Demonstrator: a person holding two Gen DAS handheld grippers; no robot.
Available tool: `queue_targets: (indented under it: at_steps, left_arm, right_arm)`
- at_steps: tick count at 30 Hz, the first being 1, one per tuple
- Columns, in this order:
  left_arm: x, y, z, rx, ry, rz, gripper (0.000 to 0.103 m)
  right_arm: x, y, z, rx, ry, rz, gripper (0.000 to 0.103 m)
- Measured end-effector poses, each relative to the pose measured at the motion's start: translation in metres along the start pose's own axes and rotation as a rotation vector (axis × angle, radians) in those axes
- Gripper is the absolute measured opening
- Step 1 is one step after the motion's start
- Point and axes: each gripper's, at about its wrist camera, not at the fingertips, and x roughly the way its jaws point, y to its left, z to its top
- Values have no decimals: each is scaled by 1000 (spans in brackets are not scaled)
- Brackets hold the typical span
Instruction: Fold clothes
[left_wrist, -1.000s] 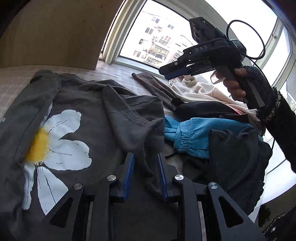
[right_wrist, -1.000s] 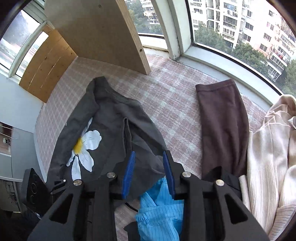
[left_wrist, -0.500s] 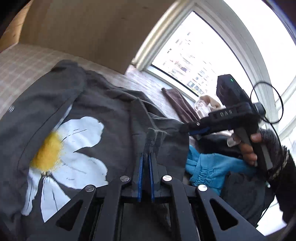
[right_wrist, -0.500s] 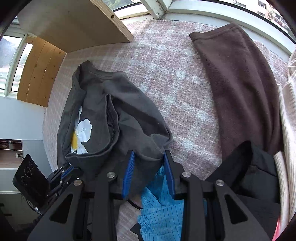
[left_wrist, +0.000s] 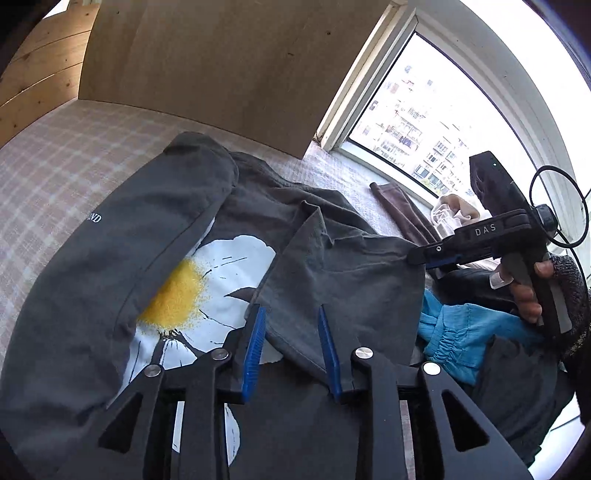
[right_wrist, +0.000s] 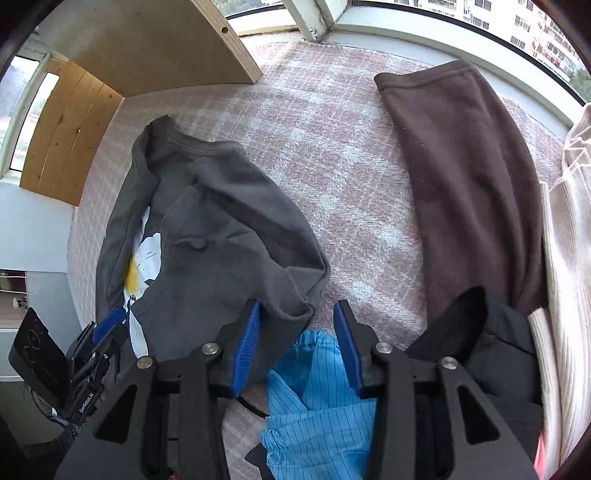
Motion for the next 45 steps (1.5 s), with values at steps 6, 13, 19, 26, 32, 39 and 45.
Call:
queue_targets:
  at_steps: [6, 13, 19, 26, 32, 39, 45]
  left_arm:
    - [31, 8, 1, 5, 105, -17, 24]
    - [-7, 5, -12, -60, -50, -70, 4]
    - [7, 22, -35, -143, 38, -75, 4]
    - [12, 10, -23, -94, 60, -117, 4]
    - [-22, 0, -38, -16, 93, -180, 14]
    - [-20, -49, -99, 63, 280, -331, 15]
    - [-5, -78, -114, 111, 269, -258, 25]
  right_arm:
    - [4, 11, 1, -34, 12, -16, 41]
    - [6, 9, 5, -8, -3, 41, 40]
    - [11, 4, 0, 40, 19, 128, 41]
    - [-2, 26, 4, -86, -44, 57, 8]
    - [6, 39, 9, -192, -21, -81, 9]
    - [10, 14, 8, -65, 3, -41, 31]
    - [6, -6, 7, 35, -11, 27, 35]
